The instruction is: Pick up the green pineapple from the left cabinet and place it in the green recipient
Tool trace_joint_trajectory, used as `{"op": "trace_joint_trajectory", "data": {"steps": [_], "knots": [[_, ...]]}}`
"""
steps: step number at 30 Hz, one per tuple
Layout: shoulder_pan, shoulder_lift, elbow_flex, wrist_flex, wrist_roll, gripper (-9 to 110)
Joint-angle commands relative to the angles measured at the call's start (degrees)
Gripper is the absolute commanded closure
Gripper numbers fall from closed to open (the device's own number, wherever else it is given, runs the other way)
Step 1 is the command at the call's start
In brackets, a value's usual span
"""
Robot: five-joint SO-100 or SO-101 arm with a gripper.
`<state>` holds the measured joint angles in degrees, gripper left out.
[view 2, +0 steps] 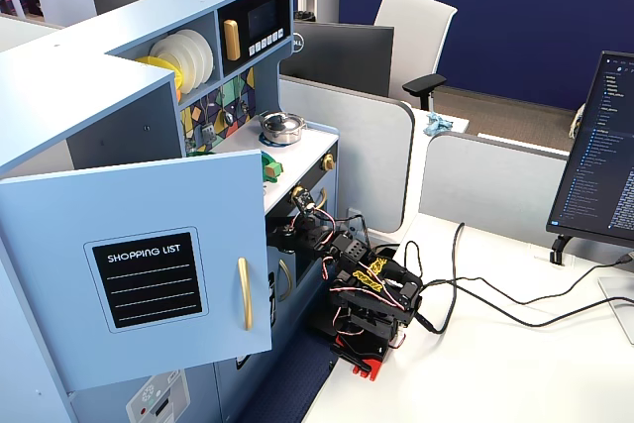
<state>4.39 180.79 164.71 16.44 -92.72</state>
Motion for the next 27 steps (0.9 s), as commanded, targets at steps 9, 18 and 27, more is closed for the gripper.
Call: {"op": "trace_joint_trajectory", "data": {"steps": [9, 18, 27], "knots": [[1.14, 1.23, 6.94, 16.96, 5.19, 81], [0.7, 1.32, 7.03, 44.21, 4.13, 85], [0.53, 1.32, 7.03, 60.38, -0.53, 84]]}}
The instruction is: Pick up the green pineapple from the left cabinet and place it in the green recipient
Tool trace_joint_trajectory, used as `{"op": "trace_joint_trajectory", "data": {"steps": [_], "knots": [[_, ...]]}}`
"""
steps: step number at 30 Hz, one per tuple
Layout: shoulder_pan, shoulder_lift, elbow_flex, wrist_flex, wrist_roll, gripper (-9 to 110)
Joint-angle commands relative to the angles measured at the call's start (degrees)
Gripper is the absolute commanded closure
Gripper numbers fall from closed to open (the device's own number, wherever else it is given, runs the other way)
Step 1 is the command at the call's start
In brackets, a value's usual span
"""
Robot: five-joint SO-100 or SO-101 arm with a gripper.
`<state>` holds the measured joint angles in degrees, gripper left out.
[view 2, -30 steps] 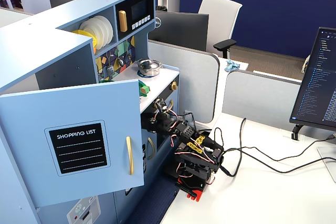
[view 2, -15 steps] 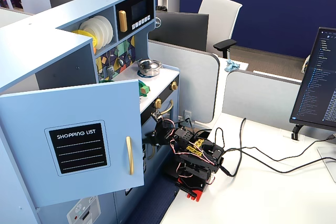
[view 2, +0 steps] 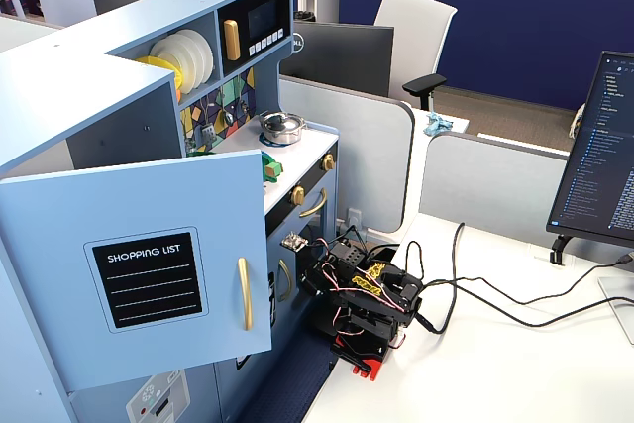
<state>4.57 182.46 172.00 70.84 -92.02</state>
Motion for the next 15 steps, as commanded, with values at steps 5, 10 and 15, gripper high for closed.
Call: {"op": "trace_joint_trajectory", "data": {"steps": [5, 10, 15], "knots": [[0.35, -0.35, -0.26, 12.3, -1.41, 84], [-0.79, -0.35, -0.26, 14.77, -0.79, 84], [-2.72, -0.35, -0.26, 16.96, 3.52, 84]]}}
